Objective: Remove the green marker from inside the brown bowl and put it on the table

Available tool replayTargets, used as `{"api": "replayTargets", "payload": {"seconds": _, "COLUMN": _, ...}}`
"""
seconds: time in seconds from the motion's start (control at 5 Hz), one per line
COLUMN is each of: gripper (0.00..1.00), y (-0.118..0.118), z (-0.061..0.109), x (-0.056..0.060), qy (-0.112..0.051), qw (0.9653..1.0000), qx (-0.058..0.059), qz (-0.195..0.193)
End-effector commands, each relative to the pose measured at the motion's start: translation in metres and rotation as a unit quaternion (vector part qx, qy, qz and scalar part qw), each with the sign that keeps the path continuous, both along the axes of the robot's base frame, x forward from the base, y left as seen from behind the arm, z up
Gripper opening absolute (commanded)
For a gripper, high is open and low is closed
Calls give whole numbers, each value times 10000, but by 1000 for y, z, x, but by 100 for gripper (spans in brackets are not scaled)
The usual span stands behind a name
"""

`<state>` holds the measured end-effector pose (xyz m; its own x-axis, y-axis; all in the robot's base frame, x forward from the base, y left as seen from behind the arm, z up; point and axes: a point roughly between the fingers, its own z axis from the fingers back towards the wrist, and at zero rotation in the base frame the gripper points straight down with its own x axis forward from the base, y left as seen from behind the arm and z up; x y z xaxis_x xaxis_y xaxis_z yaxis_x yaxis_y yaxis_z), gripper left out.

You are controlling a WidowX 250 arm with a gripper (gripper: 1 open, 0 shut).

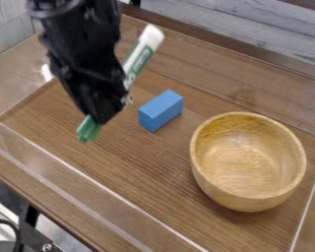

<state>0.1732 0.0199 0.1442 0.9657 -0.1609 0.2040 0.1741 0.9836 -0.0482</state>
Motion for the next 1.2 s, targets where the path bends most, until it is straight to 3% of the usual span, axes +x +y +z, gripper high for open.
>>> {"api": "replayTargets", "payload": {"seconds": 0.0, "gripper": 0, "y": -1, "z": -10, "x": 7, "qy": -119, "qw": 9998, "qx": 153, "qz": 13}}
{"api": "replayTargets", "payload": {"seconds": 0.2, "gripper": 0, "y": 0, "z": -7, "x": 19, "qy": -155, "qw": 9996, "qx": 185, "qz": 163}}
{"api": "replayTargets", "payload": {"seconds": 0.4, "gripper": 100, "y": 0, "z": -10, "x": 28, "qy": -171, "qw": 9995, "qx": 181, "qz": 201}}
{"api": "replayTargets", "payload": {"seconds": 0.6, "gripper": 0, "y": 7, "z": -14, "x": 34, "qy": -210, "qw": 9993, "qx": 242, "qz": 181}}
{"api": "replayTargets", "payload": {"seconds": 0.8, "gripper": 100, "y": 5, "z": -19, "x": 39, "qy": -202, "qw": 9994, "qx": 240, "qz": 160}}
{"api": "replayTargets", "payload": {"seconds": 1.0, "gripper": 100, "y": 0, "z": -25, "x": 47, "qy": -195, "qw": 9995, "qx": 230, "qz": 91}}
